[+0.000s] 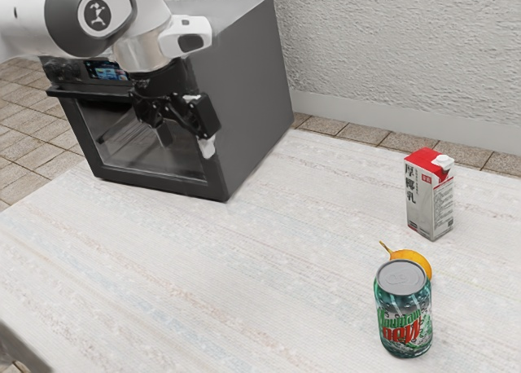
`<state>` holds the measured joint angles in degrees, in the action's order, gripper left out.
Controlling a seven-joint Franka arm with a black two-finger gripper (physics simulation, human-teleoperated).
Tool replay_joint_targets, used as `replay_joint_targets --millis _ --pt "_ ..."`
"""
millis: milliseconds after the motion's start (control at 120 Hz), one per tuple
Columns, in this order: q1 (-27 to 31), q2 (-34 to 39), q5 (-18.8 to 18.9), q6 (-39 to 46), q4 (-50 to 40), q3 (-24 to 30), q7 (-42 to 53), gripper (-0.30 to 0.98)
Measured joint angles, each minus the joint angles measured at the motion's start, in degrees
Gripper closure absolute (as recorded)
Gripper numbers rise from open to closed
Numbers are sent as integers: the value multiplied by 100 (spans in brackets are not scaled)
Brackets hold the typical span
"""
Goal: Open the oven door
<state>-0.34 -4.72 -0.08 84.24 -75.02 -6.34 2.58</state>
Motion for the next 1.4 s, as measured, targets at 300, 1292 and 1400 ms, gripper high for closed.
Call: replay_joint_targets --millis 300,1292,1400 --pt "-108 770 165 -300 748 -41 506 0" --pt "629 -677 -371 3126 342 -1894 7137 0" --pt "656 -798 -390 3184 330 -1896 7444 0"
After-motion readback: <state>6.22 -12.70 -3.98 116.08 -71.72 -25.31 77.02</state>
